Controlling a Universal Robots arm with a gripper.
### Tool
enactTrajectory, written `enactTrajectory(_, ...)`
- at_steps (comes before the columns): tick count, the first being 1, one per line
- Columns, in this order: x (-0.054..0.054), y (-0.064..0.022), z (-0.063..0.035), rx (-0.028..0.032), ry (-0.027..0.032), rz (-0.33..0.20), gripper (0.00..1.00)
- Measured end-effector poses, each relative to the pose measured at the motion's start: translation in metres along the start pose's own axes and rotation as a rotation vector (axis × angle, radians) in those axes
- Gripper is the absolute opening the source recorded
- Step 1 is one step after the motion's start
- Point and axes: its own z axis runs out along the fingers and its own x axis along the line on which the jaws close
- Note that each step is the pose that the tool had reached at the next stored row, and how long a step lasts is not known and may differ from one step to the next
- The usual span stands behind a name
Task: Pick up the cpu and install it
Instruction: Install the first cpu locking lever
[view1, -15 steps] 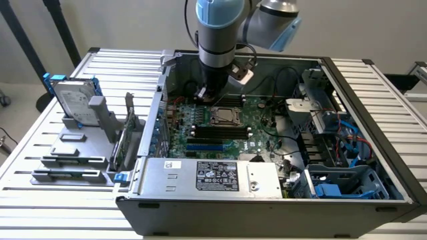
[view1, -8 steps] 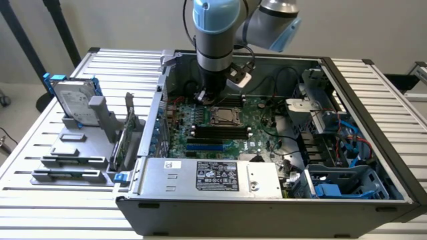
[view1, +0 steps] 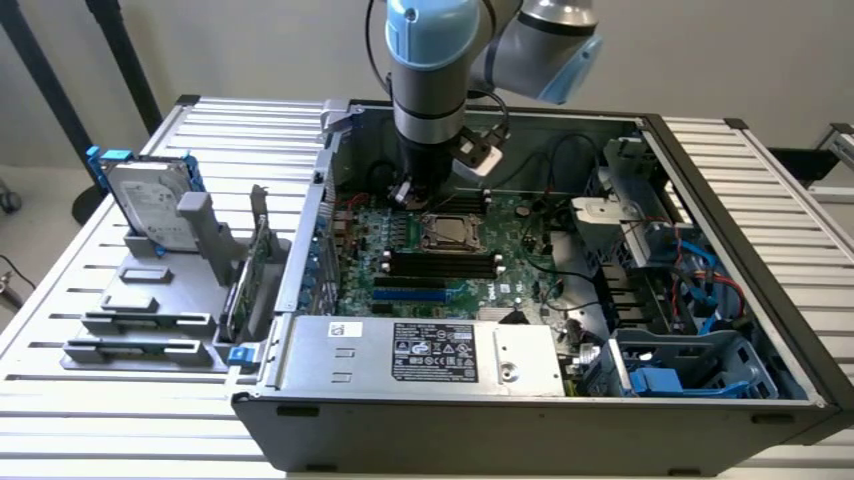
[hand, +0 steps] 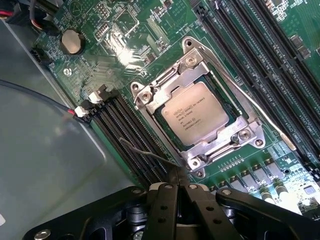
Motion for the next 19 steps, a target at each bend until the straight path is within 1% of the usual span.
enactTrajectory(9,-0.0006,0.0003,0.0037,-0.0012,0.0008,-0.001,0.11)
enactTrajectory(19,0.0000,0.0020,0.0055,-0.0016,0.0011,-0.001,0.11)
